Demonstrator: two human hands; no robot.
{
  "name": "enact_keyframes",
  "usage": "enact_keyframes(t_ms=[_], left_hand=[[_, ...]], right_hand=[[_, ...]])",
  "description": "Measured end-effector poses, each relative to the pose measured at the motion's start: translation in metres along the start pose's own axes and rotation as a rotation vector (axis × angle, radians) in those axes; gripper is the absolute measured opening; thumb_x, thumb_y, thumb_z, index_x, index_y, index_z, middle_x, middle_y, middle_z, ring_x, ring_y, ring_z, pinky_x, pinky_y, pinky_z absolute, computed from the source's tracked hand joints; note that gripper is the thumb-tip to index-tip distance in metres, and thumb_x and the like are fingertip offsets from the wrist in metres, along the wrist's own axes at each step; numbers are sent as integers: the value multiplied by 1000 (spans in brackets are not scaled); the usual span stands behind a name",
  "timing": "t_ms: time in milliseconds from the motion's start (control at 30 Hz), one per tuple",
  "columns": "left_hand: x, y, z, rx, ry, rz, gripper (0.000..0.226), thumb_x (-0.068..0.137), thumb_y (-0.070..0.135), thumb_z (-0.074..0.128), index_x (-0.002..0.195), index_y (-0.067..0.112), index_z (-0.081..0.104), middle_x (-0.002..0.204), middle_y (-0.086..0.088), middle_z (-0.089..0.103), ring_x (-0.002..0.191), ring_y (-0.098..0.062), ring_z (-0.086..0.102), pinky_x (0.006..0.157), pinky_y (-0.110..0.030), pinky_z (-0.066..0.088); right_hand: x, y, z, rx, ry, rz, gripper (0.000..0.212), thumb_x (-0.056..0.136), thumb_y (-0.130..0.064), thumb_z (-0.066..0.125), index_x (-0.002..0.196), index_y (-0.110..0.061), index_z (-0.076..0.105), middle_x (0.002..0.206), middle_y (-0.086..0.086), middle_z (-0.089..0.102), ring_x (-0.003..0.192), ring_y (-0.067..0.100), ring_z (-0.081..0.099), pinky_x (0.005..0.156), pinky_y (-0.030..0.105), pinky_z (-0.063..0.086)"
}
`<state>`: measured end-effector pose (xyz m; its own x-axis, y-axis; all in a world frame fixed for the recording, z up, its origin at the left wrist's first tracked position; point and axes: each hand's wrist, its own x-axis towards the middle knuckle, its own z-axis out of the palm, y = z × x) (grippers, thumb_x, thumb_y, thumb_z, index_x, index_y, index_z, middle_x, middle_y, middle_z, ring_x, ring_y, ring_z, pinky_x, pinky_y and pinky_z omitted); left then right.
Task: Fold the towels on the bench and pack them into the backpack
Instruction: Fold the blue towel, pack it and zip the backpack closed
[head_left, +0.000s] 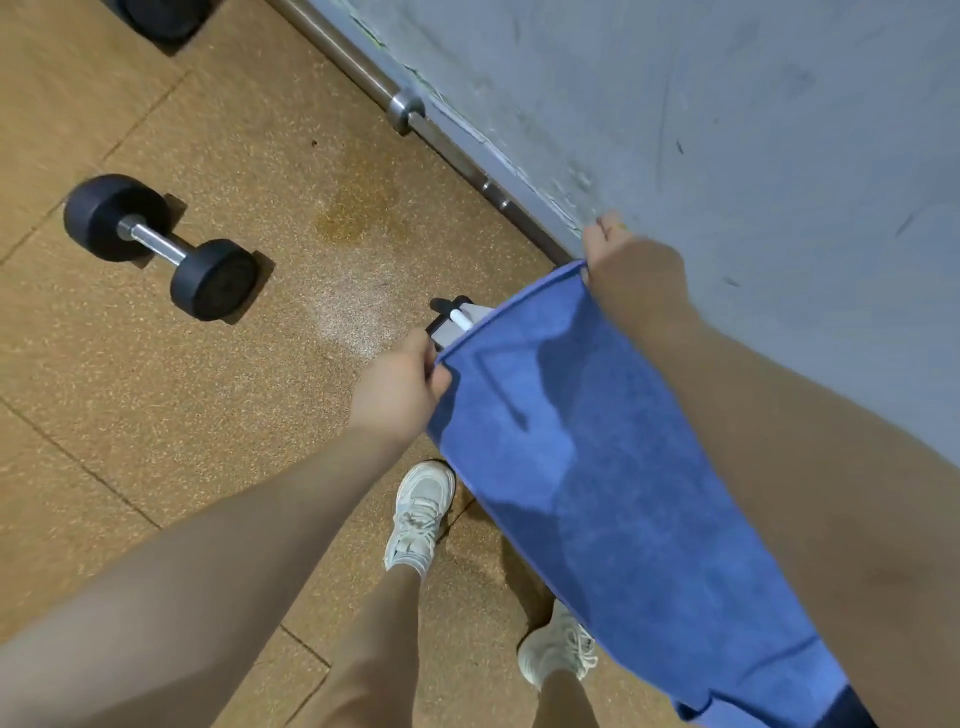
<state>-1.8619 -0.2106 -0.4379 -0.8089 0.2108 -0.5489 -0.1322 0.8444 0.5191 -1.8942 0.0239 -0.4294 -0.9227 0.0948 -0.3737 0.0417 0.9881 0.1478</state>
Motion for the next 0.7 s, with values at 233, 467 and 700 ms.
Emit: enact_keyframes(t_ms=[233, 467, 700], left_hand=[[-23, 20, -31, 51, -100, 244, 14, 90, 18, 51, 84, 18, 38, 57, 5, 43, 53, -18, 42, 50, -30, 32], [-86, 68, 27, 44, -290, 370, 13, 91, 25, 54, 88, 25, 41, 60, 1, 51, 54, -16, 44, 56, -33, 37], [-163, 120, 118, -64, -574, 436, 8, 90, 20, 56, 82, 18, 54, 54, 6, 43, 46, -4, 41, 47, -12, 30]], right_hand=[[-19, 35, -37, 324, 42, 90, 17, 84, -5, 51, 99, 3, 52, 115, 23, 46, 82, 41, 54, 65, 40, 38], [-139, 85, -7, 694, -93, 260, 40, 75, -21, 43, 109, -5, 57, 107, 15, 58, 99, 33, 56, 83, 34, 41], [-240, 144, 36, 837, 61, 643, 24, 92, -21, 51, 75, -6, 59, 70, 7, 59, 69, 22, 49, 62, 27, 32]])
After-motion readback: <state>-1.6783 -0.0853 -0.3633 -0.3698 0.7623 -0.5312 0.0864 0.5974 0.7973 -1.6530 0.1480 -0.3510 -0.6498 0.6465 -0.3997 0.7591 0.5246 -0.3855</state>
